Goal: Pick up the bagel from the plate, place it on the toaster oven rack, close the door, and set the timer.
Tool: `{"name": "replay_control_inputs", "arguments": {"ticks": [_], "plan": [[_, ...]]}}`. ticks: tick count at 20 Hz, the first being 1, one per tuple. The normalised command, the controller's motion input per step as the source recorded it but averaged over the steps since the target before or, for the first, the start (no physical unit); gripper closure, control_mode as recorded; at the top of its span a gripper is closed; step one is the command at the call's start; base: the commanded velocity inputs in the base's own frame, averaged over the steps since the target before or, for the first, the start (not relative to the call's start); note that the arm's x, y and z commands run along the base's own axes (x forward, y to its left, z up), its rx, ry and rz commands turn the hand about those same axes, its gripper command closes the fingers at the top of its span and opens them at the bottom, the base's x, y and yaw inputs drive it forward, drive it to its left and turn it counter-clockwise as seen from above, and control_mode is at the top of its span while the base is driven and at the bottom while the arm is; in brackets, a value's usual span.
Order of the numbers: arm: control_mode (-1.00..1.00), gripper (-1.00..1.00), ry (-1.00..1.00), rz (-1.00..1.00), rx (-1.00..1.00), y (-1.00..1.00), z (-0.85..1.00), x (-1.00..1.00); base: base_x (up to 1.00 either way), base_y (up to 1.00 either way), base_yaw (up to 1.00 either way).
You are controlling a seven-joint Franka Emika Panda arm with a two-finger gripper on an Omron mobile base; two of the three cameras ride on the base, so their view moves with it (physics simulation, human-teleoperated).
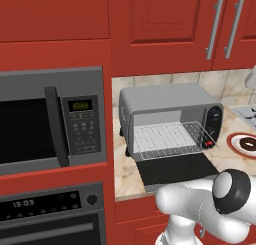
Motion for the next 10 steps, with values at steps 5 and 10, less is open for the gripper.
{"name": "replay_control_inputs", "arguments": {"ticks": [5,10], "plan": [[-1.00,1.00,0.15,0.06,-0.05,-0.32,-0.31,0.14,0.00,0.00,0.00],[-1.00,1.00,0.13,0.07,0.00,-0.37,-0.30,0.19,0.00,0.00,0.00]]}}
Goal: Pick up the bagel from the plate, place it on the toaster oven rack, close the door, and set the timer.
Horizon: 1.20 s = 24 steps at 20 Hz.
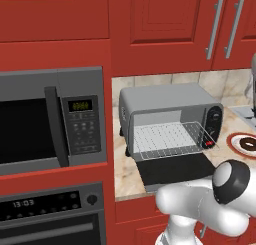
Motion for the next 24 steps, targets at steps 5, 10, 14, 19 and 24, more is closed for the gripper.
{"name": "replay_control_inputs", "arguments": {"ticks": [5,10,14,19,24], "plan": [[-1.00,1.00,0.16,0.04,-0.02,-0.36,-0.40,0.24,0.00,0.00,0.00],[-1.00,1.00,0.12,0.00,-0.03,-0.33,-0.37,0.10,0.00,0.00,0.00],[-1.00,1.00,0.08,0.00,0.00,-0.43,-0.31,0.00,0.00,0.00,0.00],[-1.00,1.00,0.07,0.00,0.00,-0.46,-0.28,0.00,0.00,0.00,0.00],[-1.00,1.00,0.05,0.00,0.00,-0.36,-0.18,0.00,0.00,0.00,0.00]]}}
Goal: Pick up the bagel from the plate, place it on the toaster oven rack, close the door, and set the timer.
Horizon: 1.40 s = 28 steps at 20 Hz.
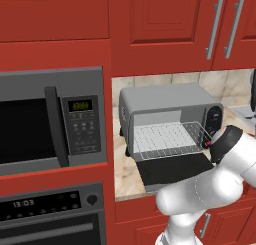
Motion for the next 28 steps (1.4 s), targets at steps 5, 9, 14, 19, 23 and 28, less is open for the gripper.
{"name": "replay_control_inputs", "arguments": {"ticks": [5,9,14,19,23,28], "plan": [[-1.00,1.00,0.06,0.00,0.00,-0.16,-0.25,0.01,0.00,0.00,0.00],[-1.00,-1.00,0.00,0.00,0.00,0.00,-0.31,0.04,0.00,0.00,0.00],[-1.00,-1.00,0.00,0.00,0.00,0.00,-0.27,0.08,0.00,0.00,0.00],[-1.00,-1.00,0.00,0.00,0.00,-0.10,-0.29,0.11,0.00,0.00,0.00],[-1.00,-1.00,0.00,0.00,0.01,-0.16,-0.31,0.20,0.00,0.00,0.00],[-1.00,-1.00,0.00,-0.14,0.07,-0.02,-0.38,0.13,0.00,0.00,0.00]]}}
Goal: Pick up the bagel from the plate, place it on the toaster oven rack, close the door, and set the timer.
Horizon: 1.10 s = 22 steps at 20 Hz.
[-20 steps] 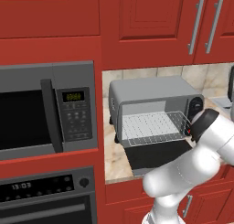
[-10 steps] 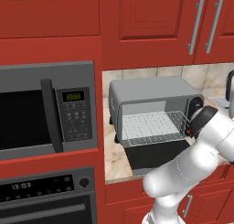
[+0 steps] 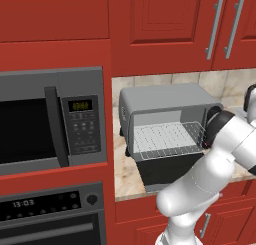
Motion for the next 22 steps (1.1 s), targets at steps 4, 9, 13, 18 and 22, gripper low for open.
{"name": "replay_control_inputs", "arguments": {"ticks": [4,9,13,18,22], "plan": [[-1.00,-1.00,-0.01,-0.16,0.07,-0.05,-0.37,0.15,0.00,0.00,0.00],[-1.00,-1.00,0.01,-0.15,0.00,-0.17,-0.22,0.38,0.00,0.00,0.00],[-1.00,-1.00,0.16,-0.11,0.00,-0.29,-0.05,0.37,0.00,0.00,0.00],[-1.00,-1.00,0.10,-0.03,0.00,-0.37,-0.08,0.28,0.00,0.00,0.00],[-1.00,-1.00,0.00,0.00,0.07,-0.36,-0.06,0.12,0.00,0.00,0.00]]}}
